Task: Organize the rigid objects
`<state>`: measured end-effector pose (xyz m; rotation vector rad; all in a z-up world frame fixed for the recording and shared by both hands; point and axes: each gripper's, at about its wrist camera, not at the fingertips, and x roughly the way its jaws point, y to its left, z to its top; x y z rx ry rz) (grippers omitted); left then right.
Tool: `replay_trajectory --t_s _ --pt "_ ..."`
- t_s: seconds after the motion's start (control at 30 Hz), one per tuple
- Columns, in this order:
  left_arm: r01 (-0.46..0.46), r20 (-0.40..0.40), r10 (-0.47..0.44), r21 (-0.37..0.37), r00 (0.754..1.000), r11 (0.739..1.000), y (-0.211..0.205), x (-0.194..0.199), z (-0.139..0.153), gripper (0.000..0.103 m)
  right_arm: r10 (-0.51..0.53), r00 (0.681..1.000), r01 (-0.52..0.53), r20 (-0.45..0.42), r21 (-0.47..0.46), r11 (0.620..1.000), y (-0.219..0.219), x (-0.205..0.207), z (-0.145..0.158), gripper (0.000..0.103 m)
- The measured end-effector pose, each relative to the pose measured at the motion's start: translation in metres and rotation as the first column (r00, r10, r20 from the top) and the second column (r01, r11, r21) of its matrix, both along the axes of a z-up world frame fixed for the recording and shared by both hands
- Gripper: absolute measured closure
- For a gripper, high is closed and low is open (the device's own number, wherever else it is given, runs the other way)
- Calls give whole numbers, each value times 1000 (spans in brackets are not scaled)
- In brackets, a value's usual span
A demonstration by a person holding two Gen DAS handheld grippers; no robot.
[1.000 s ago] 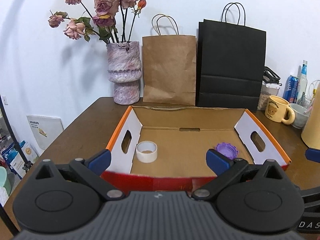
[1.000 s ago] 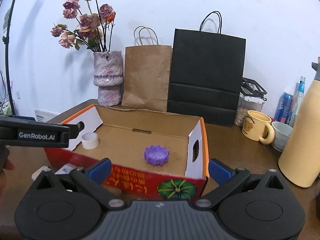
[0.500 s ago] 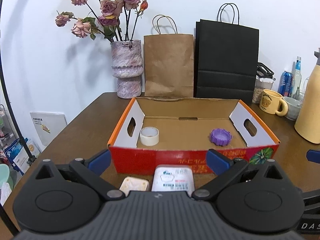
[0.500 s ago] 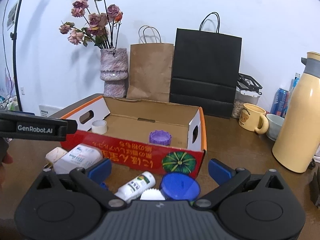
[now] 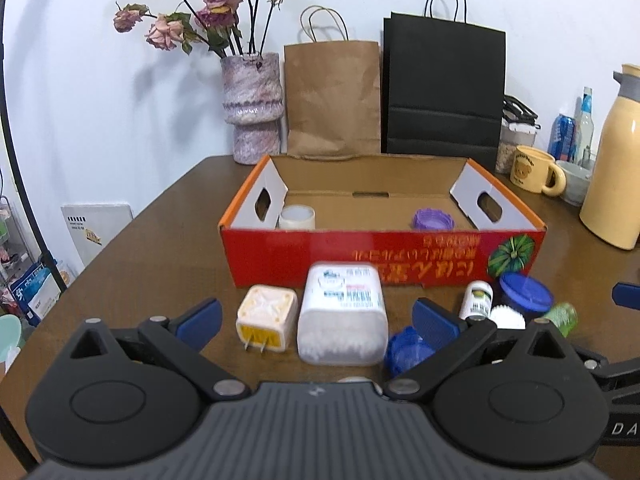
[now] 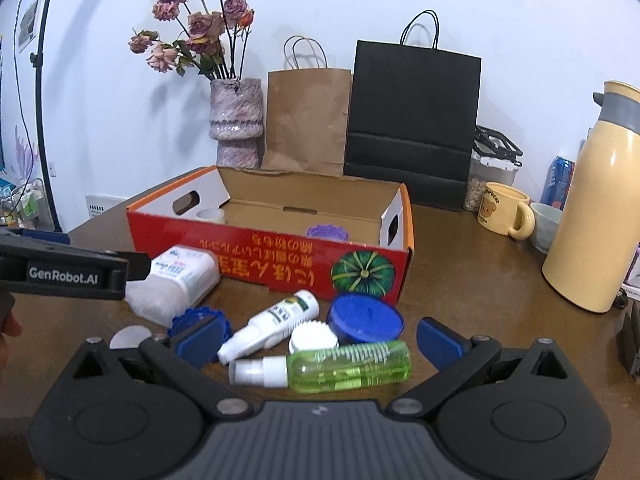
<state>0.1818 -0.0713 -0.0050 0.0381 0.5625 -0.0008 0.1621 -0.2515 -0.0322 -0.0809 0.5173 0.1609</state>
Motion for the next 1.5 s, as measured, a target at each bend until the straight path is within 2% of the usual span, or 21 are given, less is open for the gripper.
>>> replay_trajectory --t_s 0.53,0.83,1.0,1.1,1.2,1.5 --pt "25 -97 -22 30 995 999 -7 -11 -44 0 -5 998 6 -65 6 1000 -6 -6 -30 0" --pt "38 -114 -34 33 993 999 -13 -6 -54 0 -20 996 23 -86 26 999 -11 0 -42 0" --pt "50 -130 -46 31 990 998 -16 -3 -58 15 -22 996 25 -90 27 999 -11 2 -44 0" --pt "65 -125 -62 14 990 998 -17 -4 -58 32 -21 996 23 -88 28 999 -11 2 -45 0" --pt "90 -113 -90 -4 990 996 -19 -7 -57 60 -21 996 23 -89 28 999 -11 2 -45 0" --pt "95 -97 -96 -13 991 995 -18 -9 -57 62 -23 995 26 -92 29 999 -12 3 -48 0"
